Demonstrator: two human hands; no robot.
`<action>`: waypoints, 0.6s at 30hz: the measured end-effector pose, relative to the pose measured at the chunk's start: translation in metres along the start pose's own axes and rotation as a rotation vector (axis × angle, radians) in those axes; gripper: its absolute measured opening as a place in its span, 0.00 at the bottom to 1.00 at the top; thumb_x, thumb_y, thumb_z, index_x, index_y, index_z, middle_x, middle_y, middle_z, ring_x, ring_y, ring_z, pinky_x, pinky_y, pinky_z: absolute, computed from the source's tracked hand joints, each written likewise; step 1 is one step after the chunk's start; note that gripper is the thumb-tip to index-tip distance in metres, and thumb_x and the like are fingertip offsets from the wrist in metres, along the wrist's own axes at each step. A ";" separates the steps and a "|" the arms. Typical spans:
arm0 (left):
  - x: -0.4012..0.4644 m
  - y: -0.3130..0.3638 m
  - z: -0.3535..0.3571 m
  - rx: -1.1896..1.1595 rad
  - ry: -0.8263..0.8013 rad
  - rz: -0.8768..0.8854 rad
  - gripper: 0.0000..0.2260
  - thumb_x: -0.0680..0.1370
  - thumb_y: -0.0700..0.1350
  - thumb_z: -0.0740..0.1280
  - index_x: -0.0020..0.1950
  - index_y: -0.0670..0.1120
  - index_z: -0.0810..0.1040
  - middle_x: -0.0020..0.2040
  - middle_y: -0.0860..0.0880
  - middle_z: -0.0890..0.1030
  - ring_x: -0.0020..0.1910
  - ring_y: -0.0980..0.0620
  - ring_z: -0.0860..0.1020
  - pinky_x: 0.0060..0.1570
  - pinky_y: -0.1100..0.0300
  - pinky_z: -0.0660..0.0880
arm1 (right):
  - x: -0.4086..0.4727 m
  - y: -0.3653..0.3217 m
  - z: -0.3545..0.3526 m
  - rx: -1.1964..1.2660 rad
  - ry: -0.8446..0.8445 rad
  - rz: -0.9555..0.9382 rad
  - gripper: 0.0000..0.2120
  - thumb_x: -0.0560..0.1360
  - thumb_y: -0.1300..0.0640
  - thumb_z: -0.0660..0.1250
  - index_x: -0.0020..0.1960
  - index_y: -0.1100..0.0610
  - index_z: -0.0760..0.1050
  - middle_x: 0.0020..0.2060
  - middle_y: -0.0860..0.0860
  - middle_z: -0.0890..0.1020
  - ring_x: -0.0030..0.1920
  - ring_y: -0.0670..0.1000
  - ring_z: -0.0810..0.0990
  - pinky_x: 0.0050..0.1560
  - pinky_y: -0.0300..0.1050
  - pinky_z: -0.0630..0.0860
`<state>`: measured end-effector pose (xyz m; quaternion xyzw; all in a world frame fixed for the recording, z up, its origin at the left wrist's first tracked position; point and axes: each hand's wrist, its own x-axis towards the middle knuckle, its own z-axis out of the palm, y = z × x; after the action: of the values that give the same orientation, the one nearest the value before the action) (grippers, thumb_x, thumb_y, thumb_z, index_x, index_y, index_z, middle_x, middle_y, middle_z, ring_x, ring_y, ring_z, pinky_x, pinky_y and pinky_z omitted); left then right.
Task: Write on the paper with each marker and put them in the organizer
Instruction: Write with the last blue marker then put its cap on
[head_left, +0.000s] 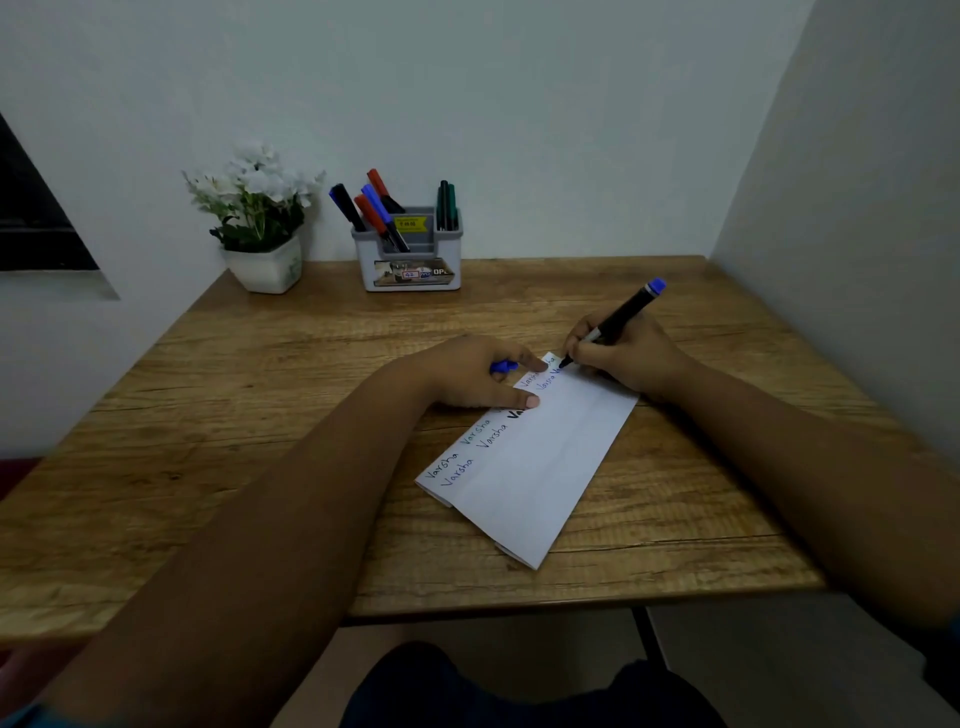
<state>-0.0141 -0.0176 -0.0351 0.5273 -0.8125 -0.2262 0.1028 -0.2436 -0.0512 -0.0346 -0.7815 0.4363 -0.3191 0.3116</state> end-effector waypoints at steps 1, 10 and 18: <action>0.000 0.000 0.000 0.003 -0.004 -0.002 0.26 0.74 0.60 0.68 0.70 0.59 0.69 0.37 0.53 0.71 0.37 0.56 0.71 0.38 0.61 0.65 | 0.000 0.000 0.000 -0.005 0.000 -0.007 0.07 0.72 0.61 0.70 0.38 0.51 0.81 0.40 0.48 0.85 0.39 0.40 0.80 0.44 0.41 0.77; 0.000 0.000 0.000 -0.010 -0.002 0.002 0.26 0.73 0.61 0.68 0.70 0.59 0.70 0.37 0.53 0.71 0.36 0.56 0.71 0.38 0.61 0.65 | 0.001 0.002 0.001 -0.021 0.026 0.004 0.03 0.71 0.60 0.70 0.39 0.54 0.81 0.39 0.48 0.85 0.37 0.39 0.80 0.43 0.41 0.76; -0.002 0.002 -0.001 -0.008 0.005 -0.021 0.25 0.74 0.61 0.68 0.70 0.60 0.70 0.38 0.56 0.69 0.37 0.58 0.70 0.37 0.63 0.64 | 0.000 0.002 0.001 -0.051 0.026 -0.008 0.04 0.70 0.61 0.70 0.39 0.54 0.81 0.36 0.45 0.84 0.39 0.39 0.80 0.42 0.38 0.75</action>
<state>-0.0147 -0.0158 -0.0332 0.5360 -0.8057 -0.2294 0.1047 -0.2433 -0.0522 -0.0368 -0.7868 0.4451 -0.3192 0.2847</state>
